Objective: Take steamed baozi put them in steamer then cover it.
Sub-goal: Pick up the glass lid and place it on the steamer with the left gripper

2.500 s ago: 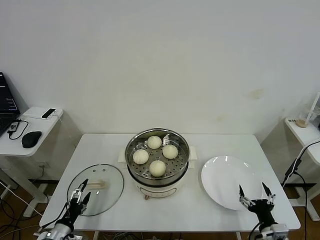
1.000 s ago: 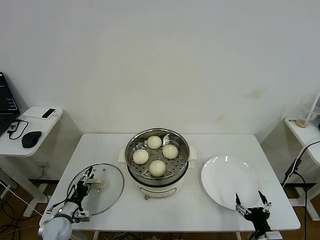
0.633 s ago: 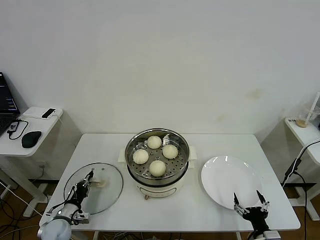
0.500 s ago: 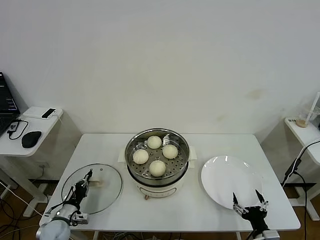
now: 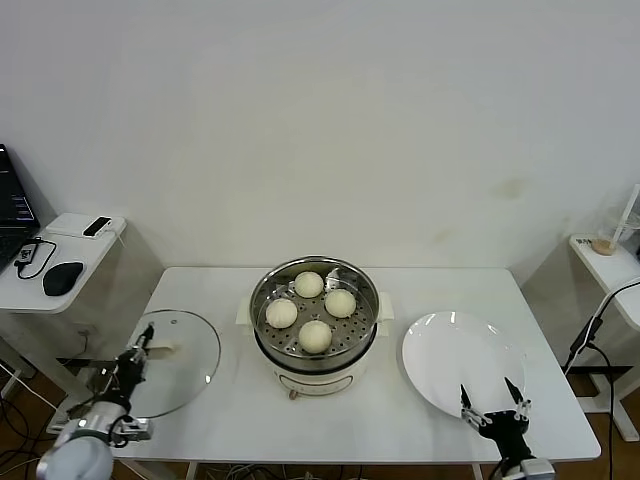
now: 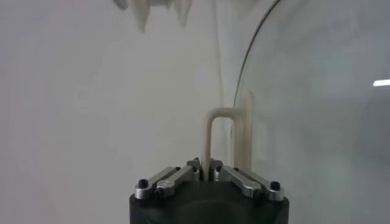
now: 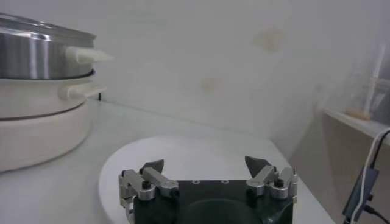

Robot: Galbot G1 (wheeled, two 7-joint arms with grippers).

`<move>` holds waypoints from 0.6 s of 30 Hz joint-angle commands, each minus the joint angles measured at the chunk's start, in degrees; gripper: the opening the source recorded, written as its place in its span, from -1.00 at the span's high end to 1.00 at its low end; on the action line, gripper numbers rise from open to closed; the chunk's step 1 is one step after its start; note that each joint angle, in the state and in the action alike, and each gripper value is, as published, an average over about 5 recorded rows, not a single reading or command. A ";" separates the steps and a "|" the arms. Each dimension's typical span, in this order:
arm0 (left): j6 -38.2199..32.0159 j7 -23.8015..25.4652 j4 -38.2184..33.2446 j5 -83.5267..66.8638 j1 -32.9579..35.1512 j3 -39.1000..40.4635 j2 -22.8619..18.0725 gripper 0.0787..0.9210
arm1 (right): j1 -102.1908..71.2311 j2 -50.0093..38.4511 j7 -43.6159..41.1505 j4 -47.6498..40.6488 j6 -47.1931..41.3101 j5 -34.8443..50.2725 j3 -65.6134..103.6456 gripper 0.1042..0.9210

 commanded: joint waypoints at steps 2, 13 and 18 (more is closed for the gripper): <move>4.76 5.16 -14.07 -9.39 1.77 -4.60 6.15 0.83 | 0.32 0.13 -0.13 -0.50 0.06 -0.33 -0.62 -0.76; 11.53 10.75 -23.08 -15.18 -4.08 8.68 12.61 0.83 | 0.22 -0.13 -0.34 -0.38 -0.06 -1.19 -0.92 -0.76; 15.27 11.98 -23.30 -13.58 -10.04 18.28 11.73 0.83 | -0.08 0.18 -0.37 -0.38 0.02 -1.55 -0.97 -0.76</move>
